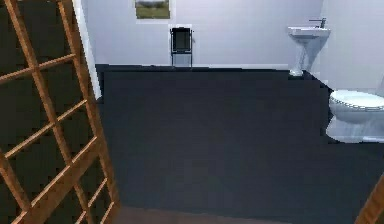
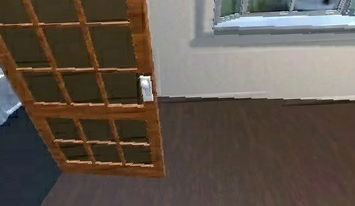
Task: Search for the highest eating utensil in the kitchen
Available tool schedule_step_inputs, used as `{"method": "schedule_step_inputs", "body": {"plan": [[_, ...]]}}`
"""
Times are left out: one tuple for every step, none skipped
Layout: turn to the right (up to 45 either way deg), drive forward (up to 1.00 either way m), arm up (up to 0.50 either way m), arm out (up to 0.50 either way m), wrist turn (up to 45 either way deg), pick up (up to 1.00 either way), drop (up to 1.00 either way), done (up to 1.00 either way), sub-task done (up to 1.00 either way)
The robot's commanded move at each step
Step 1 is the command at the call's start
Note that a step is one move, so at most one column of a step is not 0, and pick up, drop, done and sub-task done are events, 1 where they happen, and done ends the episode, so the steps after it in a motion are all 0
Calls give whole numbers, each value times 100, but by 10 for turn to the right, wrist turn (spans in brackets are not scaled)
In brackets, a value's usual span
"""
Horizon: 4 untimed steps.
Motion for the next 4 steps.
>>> {"method": "schedule_step_inputs", "body": {"plan": [[0,100,0,0,0,0,0,0,0],[0,35,0,0,0,0,0,0,0],[-240,0,0,0,0,0,0,0,0],[0,100,0,0,0,0,0,0,0]]}}
